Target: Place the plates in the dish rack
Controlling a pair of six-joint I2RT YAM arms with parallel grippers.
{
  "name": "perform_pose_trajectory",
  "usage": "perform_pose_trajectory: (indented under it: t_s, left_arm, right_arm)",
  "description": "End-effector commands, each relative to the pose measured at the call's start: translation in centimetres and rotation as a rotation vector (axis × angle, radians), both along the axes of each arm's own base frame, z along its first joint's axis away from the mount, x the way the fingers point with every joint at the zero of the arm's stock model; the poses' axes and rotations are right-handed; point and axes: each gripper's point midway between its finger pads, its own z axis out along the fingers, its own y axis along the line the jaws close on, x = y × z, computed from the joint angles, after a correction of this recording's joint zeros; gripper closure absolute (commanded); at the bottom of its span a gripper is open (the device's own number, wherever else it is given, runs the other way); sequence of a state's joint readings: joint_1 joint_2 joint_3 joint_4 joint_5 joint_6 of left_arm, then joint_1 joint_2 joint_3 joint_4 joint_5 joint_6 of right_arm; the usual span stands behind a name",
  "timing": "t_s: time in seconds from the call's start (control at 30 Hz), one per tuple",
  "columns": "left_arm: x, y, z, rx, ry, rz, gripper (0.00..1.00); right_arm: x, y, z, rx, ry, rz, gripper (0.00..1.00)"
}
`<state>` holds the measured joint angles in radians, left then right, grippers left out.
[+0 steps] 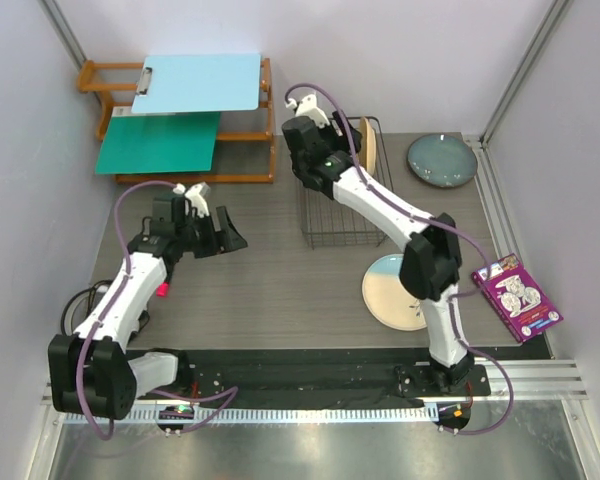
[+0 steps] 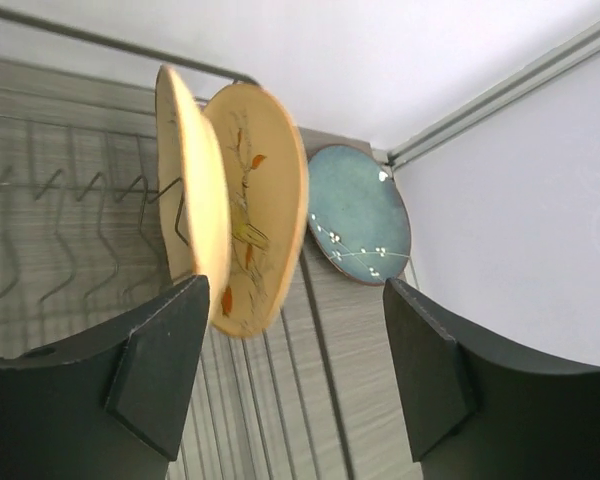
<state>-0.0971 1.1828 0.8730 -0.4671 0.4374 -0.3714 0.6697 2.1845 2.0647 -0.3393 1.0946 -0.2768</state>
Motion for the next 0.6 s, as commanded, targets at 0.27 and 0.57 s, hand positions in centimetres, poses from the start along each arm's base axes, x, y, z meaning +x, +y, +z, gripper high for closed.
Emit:
perform_pose_trajectory:
  t_s: [0.27,0.57]
  left_arm:
    - [-3.5,-15.7,1.3,-0.282,-0.2,-0.356,0.27]
    - [-6.2,-23.9,-1.5,-0.294,-0.15,-0.555,0.34]
  right_arm:
    - [-15.7,-11.9,3.5,0.407,0.151,0.225,0.06]
    - [-24.2,-17.8,-3.8,0.624,0.421,0.186,0.06]
